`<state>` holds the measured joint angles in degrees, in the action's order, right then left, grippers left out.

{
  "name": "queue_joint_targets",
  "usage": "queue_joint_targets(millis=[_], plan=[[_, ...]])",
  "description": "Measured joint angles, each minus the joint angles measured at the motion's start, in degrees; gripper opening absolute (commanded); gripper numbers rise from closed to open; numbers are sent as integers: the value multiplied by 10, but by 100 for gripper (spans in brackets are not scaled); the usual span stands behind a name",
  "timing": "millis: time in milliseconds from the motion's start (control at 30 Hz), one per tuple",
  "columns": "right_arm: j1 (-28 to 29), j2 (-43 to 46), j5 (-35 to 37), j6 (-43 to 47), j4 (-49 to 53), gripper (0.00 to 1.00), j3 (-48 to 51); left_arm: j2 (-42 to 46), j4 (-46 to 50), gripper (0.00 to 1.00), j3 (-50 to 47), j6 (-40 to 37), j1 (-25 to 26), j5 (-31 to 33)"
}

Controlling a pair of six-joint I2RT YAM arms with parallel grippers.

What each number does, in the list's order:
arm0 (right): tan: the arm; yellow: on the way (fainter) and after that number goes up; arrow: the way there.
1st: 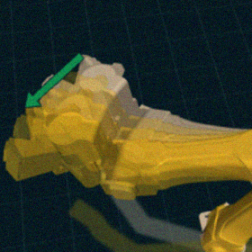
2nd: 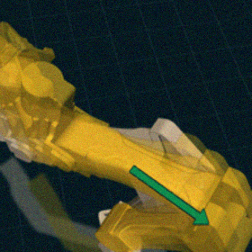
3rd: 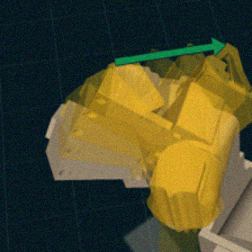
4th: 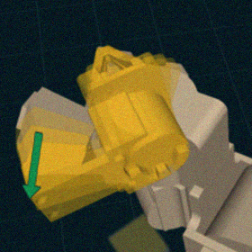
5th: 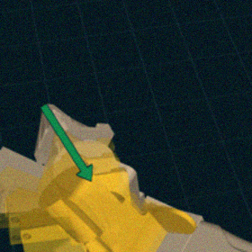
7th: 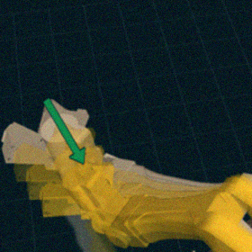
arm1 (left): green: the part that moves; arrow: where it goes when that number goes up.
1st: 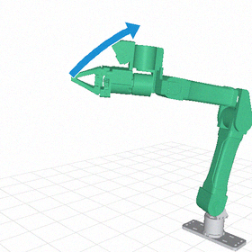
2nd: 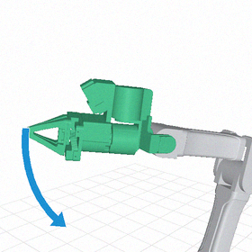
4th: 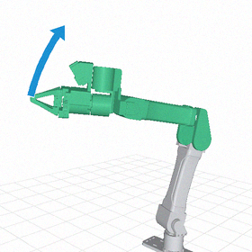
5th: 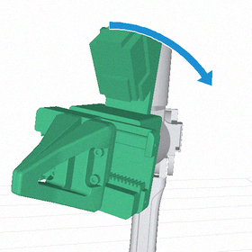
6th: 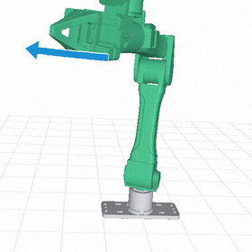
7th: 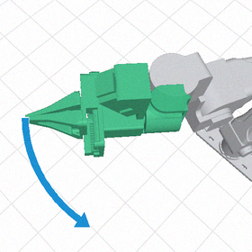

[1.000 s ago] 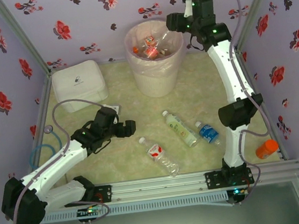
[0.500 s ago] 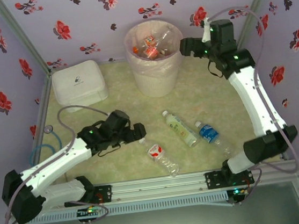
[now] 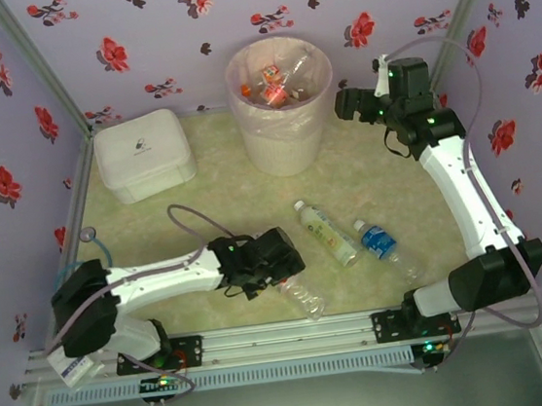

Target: Put the plastic bottles in the bin

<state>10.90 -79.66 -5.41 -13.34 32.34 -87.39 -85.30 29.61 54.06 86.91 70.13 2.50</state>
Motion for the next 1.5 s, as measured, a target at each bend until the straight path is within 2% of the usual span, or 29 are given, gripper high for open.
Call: queue_joint_targets(millis=[167,500,700,900,1000,1067,1233,1333,1500], plan=[[-2,18,-18,-2,-15,99,22,-69,-28,99,12,19,19,-7],[-28,60,-32,-2,-19,99,44,-95,-35,69,25,26,12,-11],[-35,87,-62,-8,-24,99,66,-74,3,60,46,-16,-22,2],[-35,169,-173,-29,-31,99,144,-16,4,54,48,-144,-107,14],[-35,219,-238,-58,-51,97,195,14,-28,44,48,-233,-166,5],[-35,242,-281,-85,-77,94,230,24,-55,37,52,-287,-207,-24],[-20,258,-369,-176,-163,84,333,16,-99,31,102,-423,-298,-139],[11,254,-386,-209,-189,78,372,17,-123,33,111,-492,-305,-198],[72,213,-393,-233,-245,72,377,17,-113,34,111,-592,-302,-283]])
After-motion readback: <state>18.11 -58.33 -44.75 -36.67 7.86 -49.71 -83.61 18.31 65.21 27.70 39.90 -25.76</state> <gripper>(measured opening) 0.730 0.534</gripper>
